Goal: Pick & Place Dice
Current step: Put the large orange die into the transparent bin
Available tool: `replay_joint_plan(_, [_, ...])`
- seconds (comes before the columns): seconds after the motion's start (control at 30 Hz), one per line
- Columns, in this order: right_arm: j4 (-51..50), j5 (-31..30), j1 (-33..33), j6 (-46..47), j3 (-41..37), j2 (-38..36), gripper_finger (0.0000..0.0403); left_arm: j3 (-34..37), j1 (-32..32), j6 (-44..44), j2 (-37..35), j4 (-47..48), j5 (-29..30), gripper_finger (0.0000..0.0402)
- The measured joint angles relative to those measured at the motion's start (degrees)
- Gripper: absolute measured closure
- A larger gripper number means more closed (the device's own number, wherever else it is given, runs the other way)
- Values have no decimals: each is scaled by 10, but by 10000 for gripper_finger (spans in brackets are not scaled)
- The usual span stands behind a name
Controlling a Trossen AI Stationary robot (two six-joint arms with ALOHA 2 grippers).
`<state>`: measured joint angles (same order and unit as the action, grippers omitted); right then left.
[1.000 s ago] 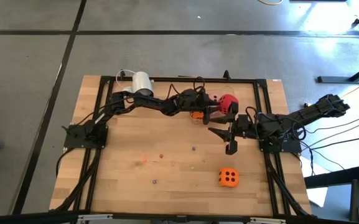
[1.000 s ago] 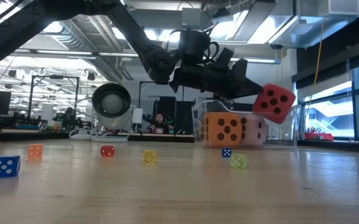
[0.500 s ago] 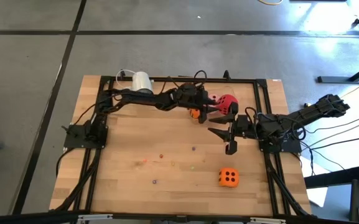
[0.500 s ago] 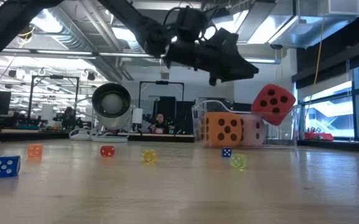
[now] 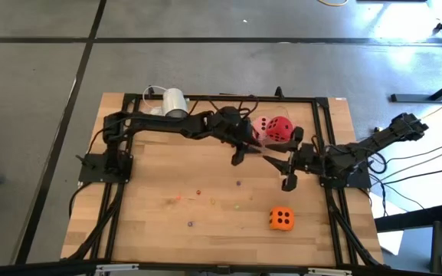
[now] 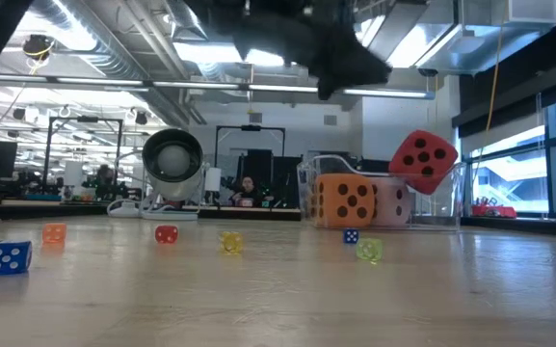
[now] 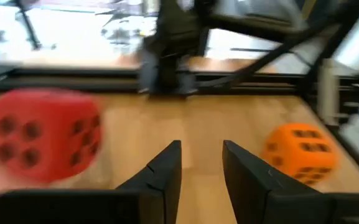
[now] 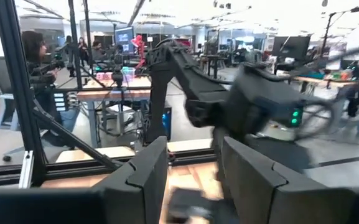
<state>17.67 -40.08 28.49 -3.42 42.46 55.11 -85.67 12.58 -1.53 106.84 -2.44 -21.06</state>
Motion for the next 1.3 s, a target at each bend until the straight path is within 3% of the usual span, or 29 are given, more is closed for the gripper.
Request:
replay_joint_plan(0.2, [-28,-86,73,-46,0,-40,249,3,-31,-25,-21,-1,-17,306])
replay_joint_plan(0.3, [-55,-129,102,-52,0,-56,249,39,-36,-16,-39,-26,-18,311])
replay_joint_plan(0.53, [-84,-150,128,-64,0,-90,250,250,-21,48,-180,-169,-9,325])
replay_joint_plan(0.77, [-95,-106,129,-86,0,-141,250,470,-15,110,-380,-305,33,336])
replay_joint_plan(0.93, [-232,-99,130,-16,0,-216,250,563,-36,115,-505,-303,72,338])
replay_joint_plan(1.07, [-361,-6,136,49,0,-300,250,610,-63,118,-587,-304,94,336])
replay_joint_plan(1.2, [-380,137,136,19,0,-360,250,640,-89,114,-644,-304,95,334])
replay_joint_plan(1.3, [-387,205,136,40,2,-392,250,653,-102,114,-665,-302,95,335])
